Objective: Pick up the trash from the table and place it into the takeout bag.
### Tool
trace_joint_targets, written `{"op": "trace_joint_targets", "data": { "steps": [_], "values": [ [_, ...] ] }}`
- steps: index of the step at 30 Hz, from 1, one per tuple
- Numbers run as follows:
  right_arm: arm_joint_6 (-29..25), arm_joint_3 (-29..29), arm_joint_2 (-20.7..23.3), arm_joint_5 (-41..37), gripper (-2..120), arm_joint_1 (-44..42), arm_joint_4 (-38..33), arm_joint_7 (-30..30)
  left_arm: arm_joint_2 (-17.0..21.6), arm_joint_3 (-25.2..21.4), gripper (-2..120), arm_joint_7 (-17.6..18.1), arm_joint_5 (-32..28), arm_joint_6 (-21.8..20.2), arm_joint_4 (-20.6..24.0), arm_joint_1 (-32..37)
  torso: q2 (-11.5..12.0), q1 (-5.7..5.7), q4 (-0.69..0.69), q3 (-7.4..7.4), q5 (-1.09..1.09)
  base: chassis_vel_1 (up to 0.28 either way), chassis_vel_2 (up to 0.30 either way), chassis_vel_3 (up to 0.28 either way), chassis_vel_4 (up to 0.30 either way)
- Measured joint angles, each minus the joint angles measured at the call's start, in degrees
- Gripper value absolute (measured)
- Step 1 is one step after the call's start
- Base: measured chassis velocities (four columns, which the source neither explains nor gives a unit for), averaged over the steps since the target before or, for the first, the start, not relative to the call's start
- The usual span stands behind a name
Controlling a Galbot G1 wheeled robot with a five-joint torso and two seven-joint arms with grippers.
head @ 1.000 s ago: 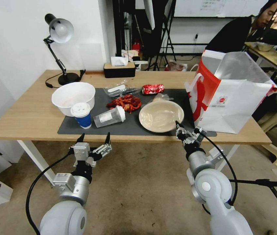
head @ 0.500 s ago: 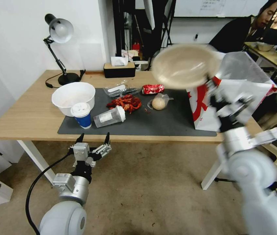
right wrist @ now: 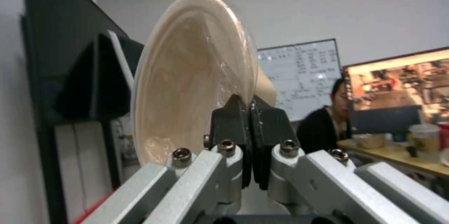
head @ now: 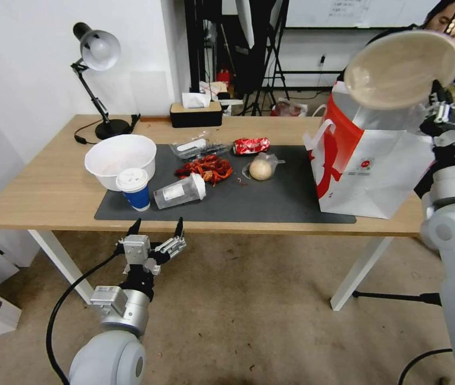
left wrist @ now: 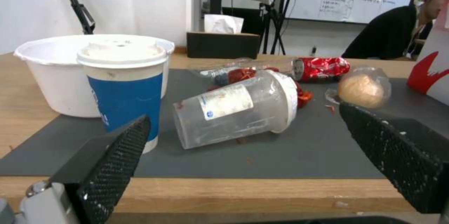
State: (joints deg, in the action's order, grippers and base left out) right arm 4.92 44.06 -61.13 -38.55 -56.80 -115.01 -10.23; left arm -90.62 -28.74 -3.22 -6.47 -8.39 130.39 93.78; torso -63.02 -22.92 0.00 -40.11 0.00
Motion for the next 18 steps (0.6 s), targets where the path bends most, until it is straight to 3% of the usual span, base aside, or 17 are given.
{"op": "trace_joint_targets", "data": {
  "steps": [5,14,18],
  "values": [
    [3.88,0.24,-0.38,2.76,18,-0.42,0.48,-2.11,-0.01,-0.02,100,-0.04,0.00,0.03,0.00,-0.11,0.00,0.01,0.00,0.01,0.01,0.000,0.000,0.000,0.000],
    [4.37,0.78,-0.14,1.48,46,-0.44,0.13,-2.58,0.10,-0.11,100,-0.06,-0.02,0.05,0.00,-0.13,0.00,0.00,0.00,0.00,0.00,0.000,0.000,0.000,0.000],
    [2.87,1.11,0.08,-10.64,66,-1.89,-6.12,-0.07,0.33,-0.19,100,-0.07,-0.16,0.38,0.01,-0.16,0.00,0.00,0.01,0.01,0.02,0.000,0.000,0.000,0.000]
  ]
}}
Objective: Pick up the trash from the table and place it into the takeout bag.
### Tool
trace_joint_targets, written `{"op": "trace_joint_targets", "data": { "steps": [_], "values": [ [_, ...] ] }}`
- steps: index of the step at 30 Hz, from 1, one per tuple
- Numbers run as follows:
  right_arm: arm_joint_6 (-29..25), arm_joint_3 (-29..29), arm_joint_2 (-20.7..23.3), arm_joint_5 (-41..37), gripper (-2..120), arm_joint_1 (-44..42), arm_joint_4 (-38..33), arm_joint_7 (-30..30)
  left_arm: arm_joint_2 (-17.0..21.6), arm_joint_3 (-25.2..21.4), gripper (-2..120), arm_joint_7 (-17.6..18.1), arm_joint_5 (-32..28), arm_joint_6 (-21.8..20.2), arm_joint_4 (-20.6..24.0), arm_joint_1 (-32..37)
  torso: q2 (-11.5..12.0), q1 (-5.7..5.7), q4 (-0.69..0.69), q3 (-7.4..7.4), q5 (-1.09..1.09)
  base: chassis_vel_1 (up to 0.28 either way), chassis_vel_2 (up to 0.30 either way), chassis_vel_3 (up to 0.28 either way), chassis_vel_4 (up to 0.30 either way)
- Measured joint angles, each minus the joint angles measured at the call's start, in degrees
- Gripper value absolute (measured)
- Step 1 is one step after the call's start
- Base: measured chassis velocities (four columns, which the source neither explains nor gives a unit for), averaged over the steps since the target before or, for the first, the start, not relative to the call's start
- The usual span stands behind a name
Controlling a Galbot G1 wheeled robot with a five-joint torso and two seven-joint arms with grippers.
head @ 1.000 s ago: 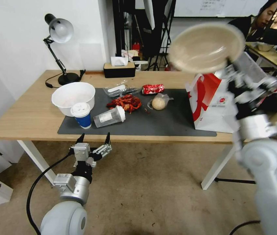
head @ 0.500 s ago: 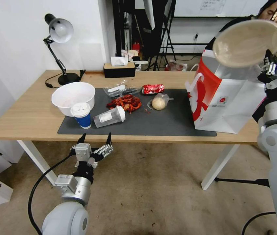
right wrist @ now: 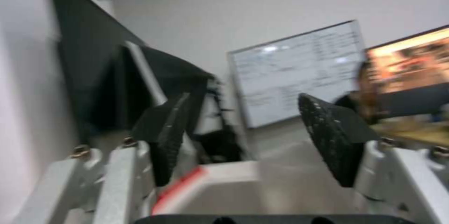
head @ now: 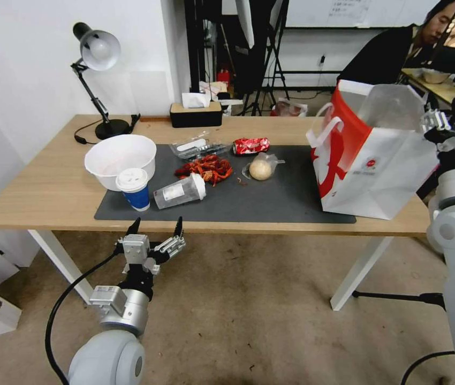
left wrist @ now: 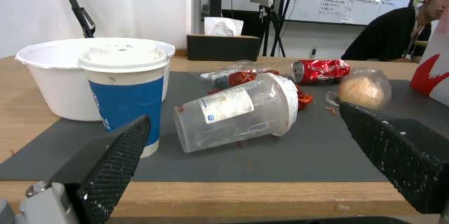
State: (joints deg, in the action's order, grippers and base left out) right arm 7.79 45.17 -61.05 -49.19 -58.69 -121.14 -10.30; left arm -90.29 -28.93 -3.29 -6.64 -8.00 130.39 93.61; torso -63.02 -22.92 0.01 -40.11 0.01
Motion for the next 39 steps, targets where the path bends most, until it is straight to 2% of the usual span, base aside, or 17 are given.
{"op": "trace_joint_targets", "data": {
  "steps": [1,5,6,9,10,13,14,17,21,27,30,39],
  "values": [
    [0.00,0.00,0.00,0.00,66,0.00,0.00,0.00,0.00,0.00,100,0.00,0.00,0.00,0.00,0.00,0.00,0.00,0.00,0.00,0.00,0.000,0.000,0.000,0.000],
    [0.58,-2.23,-0.10,-2.35,84,-5.20,-8.63,3.76,0.41,-0.07,100,-0.01,-0.11,0.47,-0.01,-0.03,-0.02,0.00,-0.01,0.01,0.00,0.000,0.000,0.000,0.000],
    [0.58,-2.23,-0.10,-2.35,84,-5.20,-8.63,3.76,0.41,-0.07,100,-0.01,-0.11,0.47,-0.01,-0.03,-0.02,0.00,-0.01,0.01,0.00,0.000,0.000,0.000,0.000],
    [2.07,-5.22,-1.03,2.73,98,-10.79,-13.61,4.97,0.84,-0.17,100,-0.08,-0.21,1.12,-0.41,-0.11,-0.02,0.02,-0.01,0.01,0.01,0.000,0.000,0.000,0.000],
    [2.07,-5.22,-1.03,2.73,98,-10.79,-13.61,4.97,0.84,-0.17,100,-0.08,-0.21,1.12,-0.41,-0.11,-0.02,0.02,-0.01,0.01,0.01,0.000,0.000,0.000,0.000],
    [1.39,-7.07,-2.13,11.74,100,-16.23,-14.00,5.46,1.18,-0.26,100,-0.14,-0.35,1.51,-0.88,-0.19,-0.01,0.01,-0.02,0.01,-0.02,0.000,0.000,0.000,0.000],
    [1.39,-7.07,-2.13,11.74,100,-16.23,-14.00,5.46,1.18,-0.26,100,-0.14,-0.35,1.51,-0.88,-0.19,-0.01,0.01,-0.02,0.01,-0.02,0.000,0.000,0.000,0.000],
    [0.29,-8.65,-3.27,17.37,100,-21.39,-13.83,3.24,1.40,-0.33,100,-0.14,-0.40,1.83,-1.43,-0.42,-0.01,0.02,-0.01,0.01,-0.01,0.000,0.000,0.000,0.000],
    [-4.57,-10.81,-5.56,24.11,100,-27.76,-11.87,0.85,1.59,-0.36,100,-0.13,-0.42,2.01,-2.12,-0.86,-0.01,0.02,-0.02,0.01,-0.01,0.000,0.000,0.000,0.000],
    [-9.73,-14.30,-7.66,28.62,100,-31.89,-8.69,-1.43,1.67,-0.34,100,-0.13,-0.53,2.10,-2.59,-1.28,-0.02,0.01,-0.02,0.00,-0.01,0.000,0.000,0.000,0.000],
    [-13.15,-16.84,-9.15,31.01,100,-33.00,-4.84,-2.46,1.76,-0.35,100,-0.08,-0.67,2.32,-2.97,-1.42,-0.01,0.01,-0.01,0.01,-0.01,0.000,0.000,0.000,0.000],
    [-14.87,-19.61,-10.67,32.11,100,-32.84,-1.22,-3.35,1.93,-0.68,100,-0.01,-1.17,2.61,-3.17,-1.42,0.00,0.00,-0.01,0.00,-0.01,0.000,0.000,0.000,0.000]
  ]
}}
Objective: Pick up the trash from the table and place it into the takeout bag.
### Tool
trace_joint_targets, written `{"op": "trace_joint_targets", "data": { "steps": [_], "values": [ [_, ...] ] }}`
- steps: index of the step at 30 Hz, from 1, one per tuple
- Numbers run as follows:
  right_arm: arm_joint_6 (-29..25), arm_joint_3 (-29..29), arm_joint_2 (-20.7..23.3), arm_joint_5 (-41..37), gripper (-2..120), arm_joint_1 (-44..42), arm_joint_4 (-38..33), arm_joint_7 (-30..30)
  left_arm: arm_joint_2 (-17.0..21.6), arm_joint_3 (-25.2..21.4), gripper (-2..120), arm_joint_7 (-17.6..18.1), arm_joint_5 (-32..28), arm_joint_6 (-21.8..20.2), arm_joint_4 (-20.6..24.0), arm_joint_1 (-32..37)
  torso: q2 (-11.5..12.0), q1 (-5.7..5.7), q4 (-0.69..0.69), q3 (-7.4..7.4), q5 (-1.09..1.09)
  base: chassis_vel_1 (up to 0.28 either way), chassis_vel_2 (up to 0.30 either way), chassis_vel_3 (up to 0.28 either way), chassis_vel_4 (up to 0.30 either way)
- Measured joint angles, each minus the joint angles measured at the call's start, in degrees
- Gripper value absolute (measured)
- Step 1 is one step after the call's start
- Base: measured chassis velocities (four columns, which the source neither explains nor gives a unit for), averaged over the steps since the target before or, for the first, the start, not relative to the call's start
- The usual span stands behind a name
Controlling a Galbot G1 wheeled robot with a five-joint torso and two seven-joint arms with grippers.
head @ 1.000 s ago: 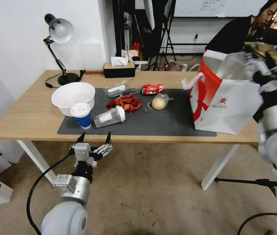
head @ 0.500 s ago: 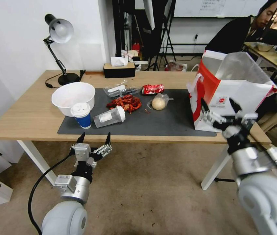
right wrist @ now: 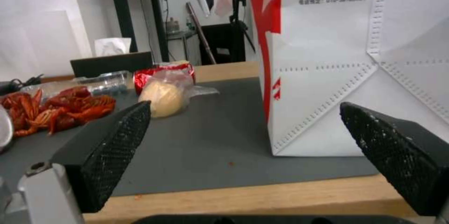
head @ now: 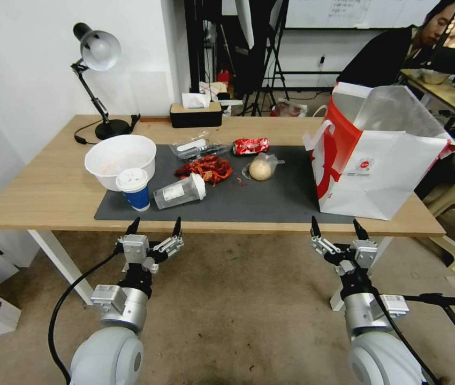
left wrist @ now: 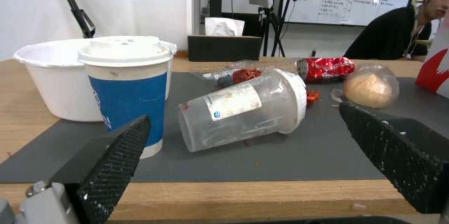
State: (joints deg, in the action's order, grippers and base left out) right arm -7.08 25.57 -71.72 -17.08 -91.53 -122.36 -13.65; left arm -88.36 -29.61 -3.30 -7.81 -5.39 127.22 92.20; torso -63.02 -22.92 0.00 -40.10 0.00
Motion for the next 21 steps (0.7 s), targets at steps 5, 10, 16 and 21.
{"op": "trace_joint_targets", "data": {
  "steps": [5,10,16,21],
  "values": [
    [2.22,-2.20,0.26,-0.69,100,3.68,-0.13,-2.09,-0.01,-0.03,100,0.02,-0.02,0.14,-0.01,-0.01,0.00,0.00,0.00,0.00,0.00,0.000,0.000,0.000,0.000],
    [7.03,-4.85,1.51,-4.38,100,9.74,1.04,-4.64,-0.02,-0.03,100,0.03,-0.03,0.14,-0.02,-0.05,0.00,0.00,0.00,0.00,0.00,0.000,0.000,0.000,0.000],
    [11.65,-9.28,3.98,-10.80,100,19.43,5.55,-7.96,-0.21,-0.05,100,0.03,0.02,0.14,-0.18,-0.02,0.00,0.00,0.00,-0.01,-0.01,0.000,0.000,0.000,0.000],
    [14.03,-14.07,4.31,-14.69,100,28.98,10.70,-11.06,-0.72,-0.20,100,0.02,0.23,0.24,-0.20,0.06,0.00,0.00,0.00,-0.01,0.00,0.000,0.000,0.000,0.000]
  ]
}}
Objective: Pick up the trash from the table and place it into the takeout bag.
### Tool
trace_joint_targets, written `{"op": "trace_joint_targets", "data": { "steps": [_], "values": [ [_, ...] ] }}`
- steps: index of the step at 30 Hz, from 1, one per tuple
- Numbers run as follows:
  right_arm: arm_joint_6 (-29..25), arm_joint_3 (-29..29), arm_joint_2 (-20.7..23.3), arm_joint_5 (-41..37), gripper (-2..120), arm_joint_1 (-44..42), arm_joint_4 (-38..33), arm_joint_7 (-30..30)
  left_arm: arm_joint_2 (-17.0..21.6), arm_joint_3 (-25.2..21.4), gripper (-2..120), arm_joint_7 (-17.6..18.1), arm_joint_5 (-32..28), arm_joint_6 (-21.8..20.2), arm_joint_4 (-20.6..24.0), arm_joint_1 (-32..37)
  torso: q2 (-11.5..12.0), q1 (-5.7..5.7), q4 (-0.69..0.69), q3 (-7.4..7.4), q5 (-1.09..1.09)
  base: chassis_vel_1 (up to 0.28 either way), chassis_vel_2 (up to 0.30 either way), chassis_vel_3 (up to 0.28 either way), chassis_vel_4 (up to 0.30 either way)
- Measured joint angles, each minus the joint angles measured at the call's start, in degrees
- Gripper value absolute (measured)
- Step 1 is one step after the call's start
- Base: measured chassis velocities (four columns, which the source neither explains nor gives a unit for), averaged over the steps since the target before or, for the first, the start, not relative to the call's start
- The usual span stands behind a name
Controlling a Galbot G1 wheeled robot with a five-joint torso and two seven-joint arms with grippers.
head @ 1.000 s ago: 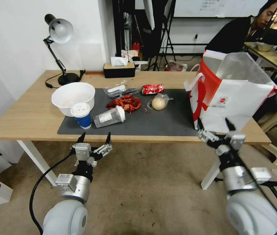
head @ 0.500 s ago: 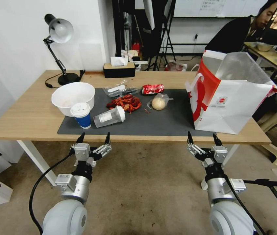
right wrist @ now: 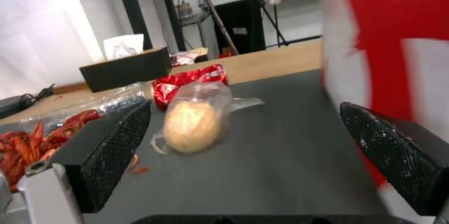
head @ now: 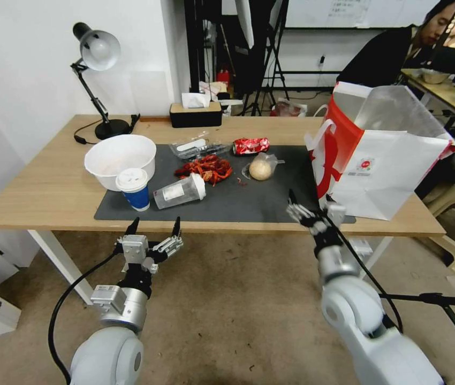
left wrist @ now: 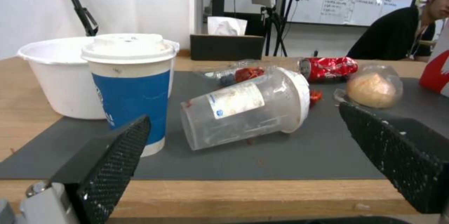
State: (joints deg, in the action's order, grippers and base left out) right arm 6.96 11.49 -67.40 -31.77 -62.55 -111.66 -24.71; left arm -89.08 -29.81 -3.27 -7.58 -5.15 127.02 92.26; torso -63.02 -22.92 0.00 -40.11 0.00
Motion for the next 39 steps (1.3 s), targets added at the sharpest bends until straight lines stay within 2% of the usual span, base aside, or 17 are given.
{"op": "trace_joint_targets", "data": {
  "steps": [1,8,15,20,23,31,37,39],
  "values": [
    [0.00,0.00,0.00,0.00,100,0.00,0.00,0.00,0.00,0.00,100,0.00,0.00,0.00,0.00,0.00,0.00,0.00,0.00,0.00,0.00,0.000,0.000,0.000,0.000],
    [4.84,-7.29,-1.67,-7.88,100,14.03,9.93,-6.01,-0.75,-0.16,100,0.01,0.47,0.71,-0.07,0.36,0.00,0.00,0.01,0.00,0.00,0.000,0.000,0.000,0.000],
    [7.96,-10.35,-3.10,-13.31,99,22.44,16.03,-8.76,-0.97,-0.52,100,0.10,0.56,1.33,-0.07,0.70,0.00,-0.01,0.01,0.00,0.00,0.000,0.000,0.000,0.000],
    [9.41,-11.83,-3.57,-15.06,99,25.25,18.72,-10.00,-1.07,-0.57,100,0.13,0.57,1.35,-0.07,0.60,0.00,0.00,0.00,0.00,0.01,0.000,0.000,0.000,0.000],
    [10.54,-13.40,-4.32,-17.17,92,27.87,22.21,-10.70,-1.27,-0.58,100,0.16,0.61,1.35,-0.13,0.49,0.00,-0.01,0.00,0.00,0.01,0.000,0.000,0.000,0.000],
    [12.05,-15.28,-6.73,-18.39,92,31.07,28.99,-11.20,-1.41,-0.76,100,0.25,0.65,1.47,-0.37,0.42,0.00,-0.01,0.00,0.00,0.00,0.000,0.000,0.000,0.000],
    [12.71,-15.46,-7.79,-18.55,77,31.57,31.10,-11.67,-1.36,-0.96,100,0.41,0.65,1.71,-0.51,0.41,0.00,-0.01,0.00,0.00,0.00,0.000,0.000,0.000,0.000],
    [12.70,-15.44,-7.91,-18.55,66,31.46,31.15,-11.67,-1.30,-1.05,100,0.47,0.65,1.88,-0.71,0.40,0.00,0.00,0.00,0.01,0.00,0.000,0.000,0.000,0.000]
  ]
}}
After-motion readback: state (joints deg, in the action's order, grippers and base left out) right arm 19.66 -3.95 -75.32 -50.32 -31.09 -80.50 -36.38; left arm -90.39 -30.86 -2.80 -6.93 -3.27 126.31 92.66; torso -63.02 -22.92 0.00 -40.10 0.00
